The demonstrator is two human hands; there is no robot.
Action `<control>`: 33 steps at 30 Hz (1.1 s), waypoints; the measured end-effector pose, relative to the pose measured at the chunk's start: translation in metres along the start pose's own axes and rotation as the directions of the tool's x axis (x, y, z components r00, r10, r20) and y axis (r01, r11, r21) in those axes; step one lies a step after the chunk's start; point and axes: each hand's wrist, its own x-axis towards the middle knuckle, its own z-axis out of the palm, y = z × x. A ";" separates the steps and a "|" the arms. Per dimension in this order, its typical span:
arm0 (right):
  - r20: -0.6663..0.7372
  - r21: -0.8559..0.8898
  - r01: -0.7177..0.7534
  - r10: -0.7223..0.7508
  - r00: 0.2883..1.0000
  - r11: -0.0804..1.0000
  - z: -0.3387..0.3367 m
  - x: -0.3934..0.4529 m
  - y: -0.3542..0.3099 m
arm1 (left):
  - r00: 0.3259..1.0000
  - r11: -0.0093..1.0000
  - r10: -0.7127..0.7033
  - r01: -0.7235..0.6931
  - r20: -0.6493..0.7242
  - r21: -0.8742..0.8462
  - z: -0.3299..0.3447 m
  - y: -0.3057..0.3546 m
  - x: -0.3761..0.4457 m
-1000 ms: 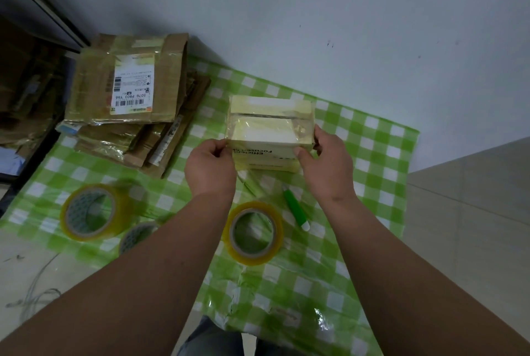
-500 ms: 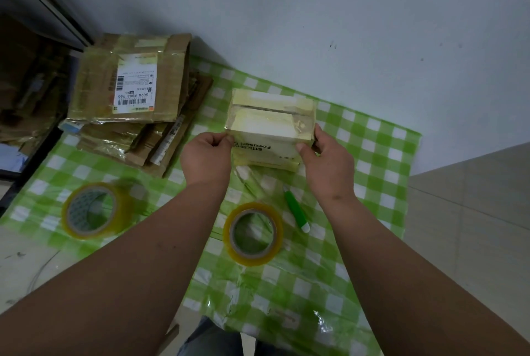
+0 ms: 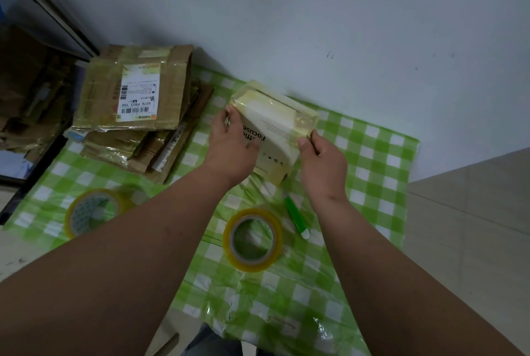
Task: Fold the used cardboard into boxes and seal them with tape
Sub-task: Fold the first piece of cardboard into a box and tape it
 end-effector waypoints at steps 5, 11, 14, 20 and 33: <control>-0.037 0.079 -0.079 0.082 0.996 0.994 -0.006 0.008 -0.001 | 0.998 0.978 0.041 -0.051 -0.055 -0.202 -0.011 0.014 -0.005; -0.033 0.250 -0.170 0.184 0.982 0.953 -0.020 0.013 -0.004 | 0.996 0.960 -0.086 0.084 0.001 -0.267 -0.029 0.015 -0.004; 0.130 0.222 -0.219 0.194 0.972 0.950 -0.019 0.010 -0.001 | 0.983 0.940 -0.182 0.176 0.005 -0.293 -0.035 0.010 -0.007; 0.337 0.081 -0.244 0.204 0.919 0.966 -0.016 0.001 0.006 | 0.957 0.917 -0.289 0.284 0.025 -0.280 -0.054 0.003 -0.010; 0.400 0.211 -0.379 0.274 0.875 0.901 0.007 -0.009 0.012 | 0.904 0.582 -0.283 0.428 0.321 -0.691 -0.097 -0.004 0.028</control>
